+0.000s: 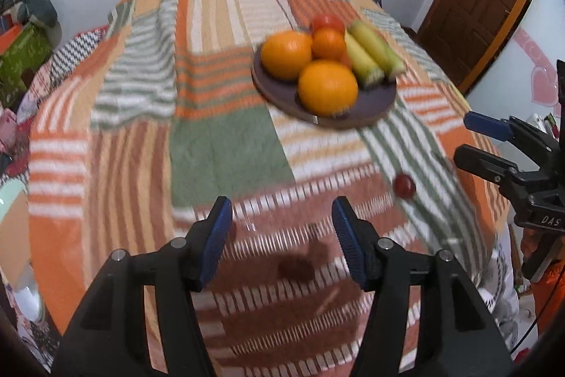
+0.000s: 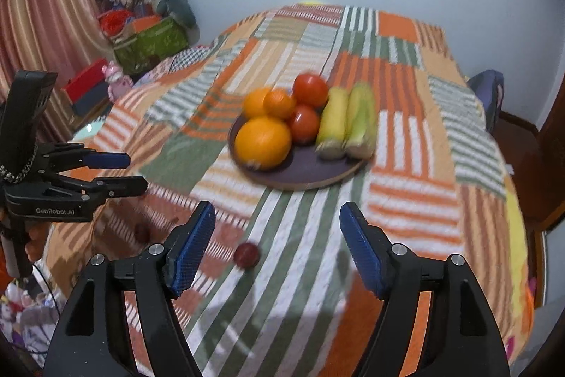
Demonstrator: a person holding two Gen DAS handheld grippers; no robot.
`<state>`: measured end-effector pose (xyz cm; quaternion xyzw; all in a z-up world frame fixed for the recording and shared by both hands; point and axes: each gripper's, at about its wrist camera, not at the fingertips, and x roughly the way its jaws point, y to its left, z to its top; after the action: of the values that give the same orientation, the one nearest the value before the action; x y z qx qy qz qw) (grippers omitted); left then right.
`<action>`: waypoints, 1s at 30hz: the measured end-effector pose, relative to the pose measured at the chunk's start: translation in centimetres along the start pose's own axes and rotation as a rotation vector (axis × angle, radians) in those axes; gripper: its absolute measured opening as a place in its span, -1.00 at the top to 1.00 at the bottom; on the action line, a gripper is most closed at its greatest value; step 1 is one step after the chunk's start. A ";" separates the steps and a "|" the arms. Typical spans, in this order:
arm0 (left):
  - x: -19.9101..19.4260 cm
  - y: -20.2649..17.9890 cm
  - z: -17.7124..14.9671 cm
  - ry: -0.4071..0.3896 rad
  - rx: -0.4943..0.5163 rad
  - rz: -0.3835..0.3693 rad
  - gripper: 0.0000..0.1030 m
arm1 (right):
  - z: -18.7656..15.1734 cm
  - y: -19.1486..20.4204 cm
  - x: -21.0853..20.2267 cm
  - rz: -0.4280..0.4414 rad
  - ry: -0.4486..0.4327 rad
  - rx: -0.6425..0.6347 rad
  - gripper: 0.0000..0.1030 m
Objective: Organize fruits
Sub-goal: 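Move the left gripper to the small dark red grape and grasp it, then lower the grape onto the plate edge and open the left gripper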
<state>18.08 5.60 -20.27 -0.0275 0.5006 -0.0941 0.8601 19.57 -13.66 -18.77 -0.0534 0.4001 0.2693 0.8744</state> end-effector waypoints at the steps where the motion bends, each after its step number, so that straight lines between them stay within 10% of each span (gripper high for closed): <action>1: 0.3 -0.1 -0.5 0.010 0.000 -0.004 -0.14 | -0.4 0.2 0.2 0.009 0.008 0.004 -0.36; 22: 2.3 -0.7 -4.0 0.024 0.036 -0.028 0.49 | -3.5 1.9 4.9 0.044 0.128 -0.001 0.58; 30: 1.8 -1.1 -3.0 0.007 0.044 -0.019 0.49 | -3.1 1.2 3.9 0.055 0.088 0.013 0.61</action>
<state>16.19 4.37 -23.13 -0.0130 0.5009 -0.1135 0.8579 18.98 -11.88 -23.55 -0.0486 0.4414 0.2880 0.8485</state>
